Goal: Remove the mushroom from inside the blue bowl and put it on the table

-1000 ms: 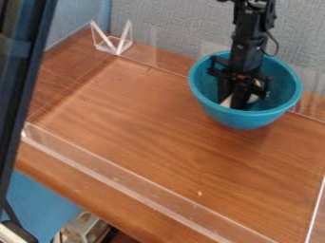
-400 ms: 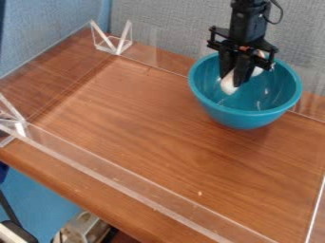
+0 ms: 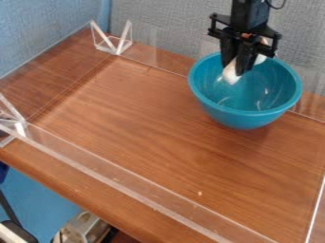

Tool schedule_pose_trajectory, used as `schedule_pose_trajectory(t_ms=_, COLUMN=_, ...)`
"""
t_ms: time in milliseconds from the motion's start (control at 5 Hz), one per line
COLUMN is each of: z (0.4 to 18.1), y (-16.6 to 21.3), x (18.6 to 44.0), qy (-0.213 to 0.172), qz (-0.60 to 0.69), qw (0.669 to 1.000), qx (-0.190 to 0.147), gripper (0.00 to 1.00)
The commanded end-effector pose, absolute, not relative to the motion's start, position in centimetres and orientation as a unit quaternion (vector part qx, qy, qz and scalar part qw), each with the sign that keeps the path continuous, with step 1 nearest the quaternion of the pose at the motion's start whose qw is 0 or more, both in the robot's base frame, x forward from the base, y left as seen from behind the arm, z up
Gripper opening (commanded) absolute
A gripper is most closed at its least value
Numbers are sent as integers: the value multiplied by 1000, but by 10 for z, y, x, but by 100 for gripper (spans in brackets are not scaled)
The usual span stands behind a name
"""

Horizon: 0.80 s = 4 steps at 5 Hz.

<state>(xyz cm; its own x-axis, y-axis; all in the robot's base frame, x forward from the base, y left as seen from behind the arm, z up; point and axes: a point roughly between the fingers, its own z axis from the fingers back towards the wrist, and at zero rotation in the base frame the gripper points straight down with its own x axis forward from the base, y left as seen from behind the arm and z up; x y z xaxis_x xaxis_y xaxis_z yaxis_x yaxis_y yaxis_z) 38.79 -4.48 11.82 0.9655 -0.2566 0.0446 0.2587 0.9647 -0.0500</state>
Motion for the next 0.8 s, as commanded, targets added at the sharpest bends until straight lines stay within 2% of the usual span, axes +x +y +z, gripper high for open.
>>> schedule_pose_trajectory(t_ms=0, z=161, y=-37, x=385, qy=-71, qz=-118, qw=990, qx=-28, gripper=0)
schedule_pose_trajectory(t_ms=400, z=179, y=-27, x=368, qy=-83, qz=-102, qw=991, qx=-27, gripper=0)
schedule_pose_trajectory(t_ms=600, z=182, y=-17, x=353, qy=-80, qz=-90, qw=992, qx=-26, gripper=0)
